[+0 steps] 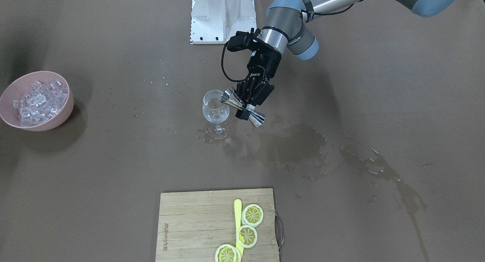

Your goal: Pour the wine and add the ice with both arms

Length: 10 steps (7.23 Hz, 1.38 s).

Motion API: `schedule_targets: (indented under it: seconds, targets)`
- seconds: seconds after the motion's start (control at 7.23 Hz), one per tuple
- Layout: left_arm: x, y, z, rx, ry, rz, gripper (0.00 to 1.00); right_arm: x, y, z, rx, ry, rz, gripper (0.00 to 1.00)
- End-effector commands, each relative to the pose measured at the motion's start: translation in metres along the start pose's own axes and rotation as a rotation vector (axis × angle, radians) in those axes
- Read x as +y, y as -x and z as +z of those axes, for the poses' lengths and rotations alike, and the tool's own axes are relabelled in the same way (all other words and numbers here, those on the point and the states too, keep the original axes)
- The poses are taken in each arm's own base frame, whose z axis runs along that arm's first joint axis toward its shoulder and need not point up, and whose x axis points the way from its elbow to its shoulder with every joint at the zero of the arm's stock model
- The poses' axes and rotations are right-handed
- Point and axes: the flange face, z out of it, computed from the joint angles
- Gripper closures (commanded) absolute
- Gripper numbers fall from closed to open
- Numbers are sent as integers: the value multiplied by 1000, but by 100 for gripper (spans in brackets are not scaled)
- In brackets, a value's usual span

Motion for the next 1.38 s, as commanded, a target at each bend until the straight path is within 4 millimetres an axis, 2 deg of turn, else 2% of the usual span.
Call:
schedule_targets:
  seconds: [0.0, 0.28, 0.69, 1.25]
  targets:
    - [-8, 0, 3, -6, 22, 62, 100, 0, -1, 1, 0, 2, 2, 0]
    - [-11, 8, -3, -13, 12, 141, 100, 1, -3, 2, -1, 5, 6, 0]
    - [-12, 7, -2, -32, 58, 259, 100, 1, -2, 2, -1, 4, 5, 0]
    - [-14, 4, 1, -42, 93, 322, 100, 1, -5, 4, -1, 8, 11, 0]
